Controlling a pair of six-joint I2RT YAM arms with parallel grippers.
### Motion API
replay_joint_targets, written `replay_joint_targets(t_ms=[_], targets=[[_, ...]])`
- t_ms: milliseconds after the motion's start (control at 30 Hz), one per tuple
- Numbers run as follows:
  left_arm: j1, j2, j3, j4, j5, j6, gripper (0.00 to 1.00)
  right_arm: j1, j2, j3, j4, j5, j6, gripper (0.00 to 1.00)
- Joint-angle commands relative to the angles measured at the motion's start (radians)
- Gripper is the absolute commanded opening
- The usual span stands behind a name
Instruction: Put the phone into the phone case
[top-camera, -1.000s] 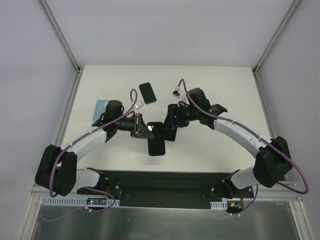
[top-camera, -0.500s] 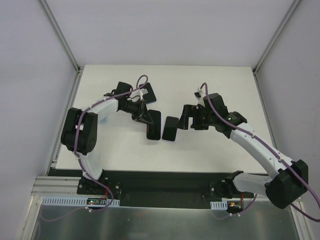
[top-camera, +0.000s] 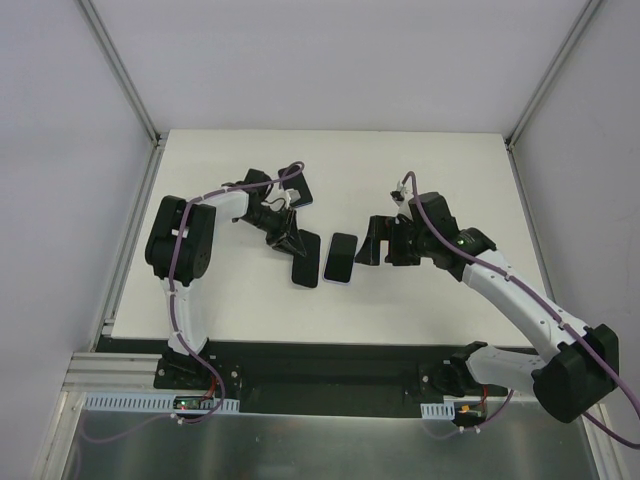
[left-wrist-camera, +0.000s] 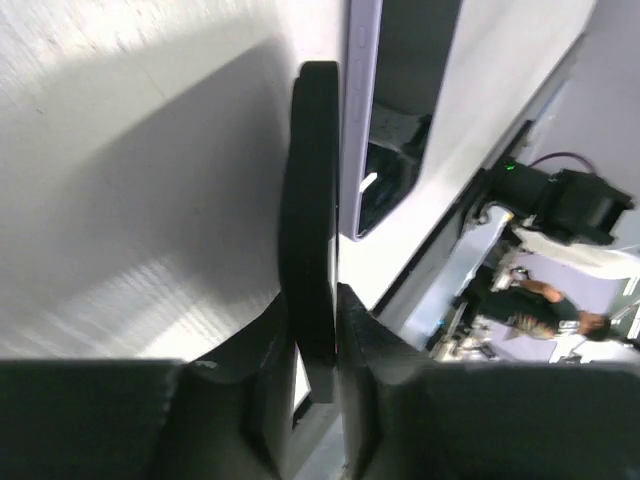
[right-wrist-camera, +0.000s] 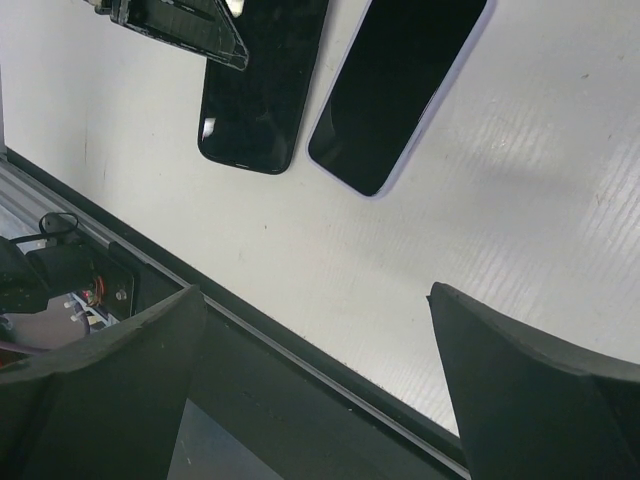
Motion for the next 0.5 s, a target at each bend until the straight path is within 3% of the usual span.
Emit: replay_joint_targets(t_ms=[0,100,300,467], targets=[[0.008,-0.012,0.046,-0.034,-0.036,0.022,0.33,-0.006,-0.016,0.007,0.005,-0.017,-0.019,0.96],[0.011,-0.007,0.06,-0.045,-0.033,0.019,0.44,-0.006,-0.009,0.013,0.002,-0.017,-0.019,0.96],[0.034,-0.064,0.084,-0.094,-0.116,0.017,0.53,-0.006,-0.014,0.03,-0.025,-0.005,-0.024,0.96],[0.074,-0.156,0.111,-0.151,-0.301,-0.007,0.63,-0.006,-0.026,0.034,-0.047,0.013,-0.029,0.96]])
